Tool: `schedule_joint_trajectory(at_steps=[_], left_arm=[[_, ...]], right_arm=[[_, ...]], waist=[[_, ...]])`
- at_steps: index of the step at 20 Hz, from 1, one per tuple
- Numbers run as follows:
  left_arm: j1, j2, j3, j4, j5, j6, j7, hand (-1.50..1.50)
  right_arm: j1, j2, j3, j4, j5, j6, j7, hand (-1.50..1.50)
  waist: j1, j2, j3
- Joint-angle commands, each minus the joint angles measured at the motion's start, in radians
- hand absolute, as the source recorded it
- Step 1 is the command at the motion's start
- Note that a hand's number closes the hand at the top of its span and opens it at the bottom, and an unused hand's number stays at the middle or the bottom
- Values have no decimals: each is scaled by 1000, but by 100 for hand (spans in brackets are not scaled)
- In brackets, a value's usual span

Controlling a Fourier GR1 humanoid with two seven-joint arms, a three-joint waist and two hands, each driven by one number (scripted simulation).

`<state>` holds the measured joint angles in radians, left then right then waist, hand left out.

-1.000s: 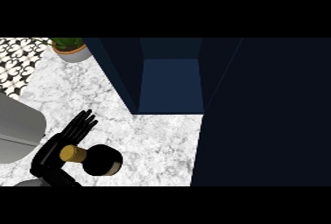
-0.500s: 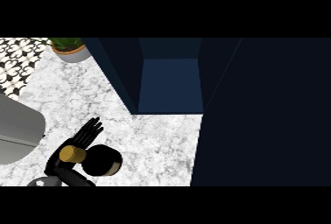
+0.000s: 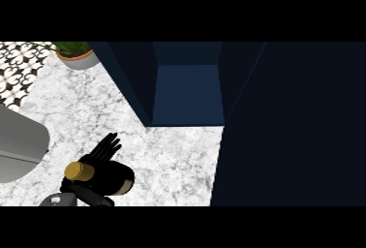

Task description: Pick up the wine, place it into the cabinet and close the cabinet

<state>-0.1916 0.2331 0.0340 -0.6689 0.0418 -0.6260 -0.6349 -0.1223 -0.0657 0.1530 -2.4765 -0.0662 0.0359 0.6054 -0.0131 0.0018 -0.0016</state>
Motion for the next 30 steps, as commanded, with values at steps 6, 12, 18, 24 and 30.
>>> schedule_joint_trajectory(at_steps=[6, 12, 18, 24, 30], left_arm=[[-41, -53, -55, 112, -32, -90, -182, -150], [-28, -25, -71, 168, -37, -118, -278, -150], [-91, -34, -60, 157, -8, -69, -252, -150], [-56, -121, -71, 148, 28, -39, -227, 150], [-129, -110, -72, 159, 66, -119, -154, 150]], right_arm=[[21, -2, -49, -46, -93, 15, 9, -150], [4, -2, -30, -52, -71, 20, 32, -150], [1, 27, 36, -91, -15, -20, 96, -150], [71, 17, 15, -97, -37, 15, 49, -150], [105, 24, 12, -31, -42, 58, -53, -150]], waist=[[-2, 1, 0], [-3, 2, -1], [0, -1, -1], [2, -3, 1], [2, -1, 1]])
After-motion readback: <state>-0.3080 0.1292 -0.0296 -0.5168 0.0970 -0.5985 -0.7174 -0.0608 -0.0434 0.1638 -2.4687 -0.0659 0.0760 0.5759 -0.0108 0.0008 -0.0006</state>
